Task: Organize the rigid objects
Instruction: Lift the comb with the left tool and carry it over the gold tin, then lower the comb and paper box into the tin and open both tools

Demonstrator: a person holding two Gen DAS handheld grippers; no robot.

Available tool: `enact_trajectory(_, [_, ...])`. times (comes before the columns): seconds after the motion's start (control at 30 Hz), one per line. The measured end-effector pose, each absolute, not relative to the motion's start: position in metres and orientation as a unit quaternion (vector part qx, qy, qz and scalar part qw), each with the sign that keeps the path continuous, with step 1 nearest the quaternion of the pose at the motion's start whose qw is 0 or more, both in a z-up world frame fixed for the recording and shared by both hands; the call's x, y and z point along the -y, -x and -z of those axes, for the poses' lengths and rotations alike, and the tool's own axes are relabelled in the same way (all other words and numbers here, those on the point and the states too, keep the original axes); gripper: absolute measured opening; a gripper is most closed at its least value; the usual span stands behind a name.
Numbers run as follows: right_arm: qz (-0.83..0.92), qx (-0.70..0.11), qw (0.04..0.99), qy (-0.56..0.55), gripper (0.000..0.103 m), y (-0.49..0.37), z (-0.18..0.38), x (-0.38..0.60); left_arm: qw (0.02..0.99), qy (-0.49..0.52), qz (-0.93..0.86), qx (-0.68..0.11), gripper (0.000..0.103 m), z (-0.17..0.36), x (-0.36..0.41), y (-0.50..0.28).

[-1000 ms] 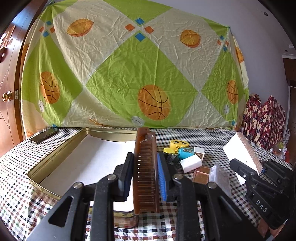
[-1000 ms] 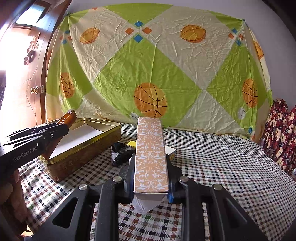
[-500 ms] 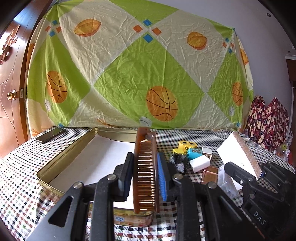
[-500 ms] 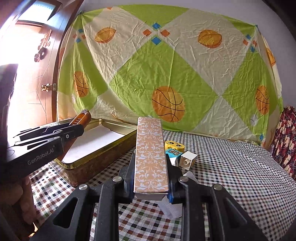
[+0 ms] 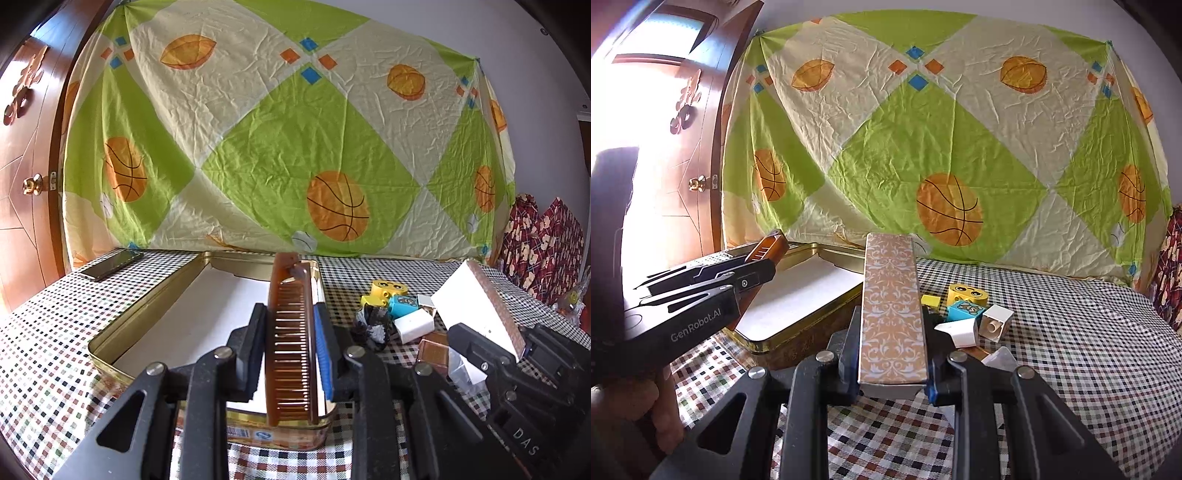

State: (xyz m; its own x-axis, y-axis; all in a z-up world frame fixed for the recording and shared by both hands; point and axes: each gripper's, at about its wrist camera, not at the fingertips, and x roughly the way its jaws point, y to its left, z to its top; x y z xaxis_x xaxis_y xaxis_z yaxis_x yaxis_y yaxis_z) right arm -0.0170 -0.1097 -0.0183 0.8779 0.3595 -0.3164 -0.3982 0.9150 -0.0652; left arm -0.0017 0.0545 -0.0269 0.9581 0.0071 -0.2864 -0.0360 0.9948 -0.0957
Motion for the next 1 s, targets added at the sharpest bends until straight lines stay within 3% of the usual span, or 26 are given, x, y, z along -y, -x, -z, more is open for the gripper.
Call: enact_trajectory(1.0, [-0.249, -0.159, 0.952, 0.078, 0.028, 0.014, 0.011, 0.063, 0.982, 0.078, -0.028, -0.171, 0.024, 0.026, -0.099, -0.009])
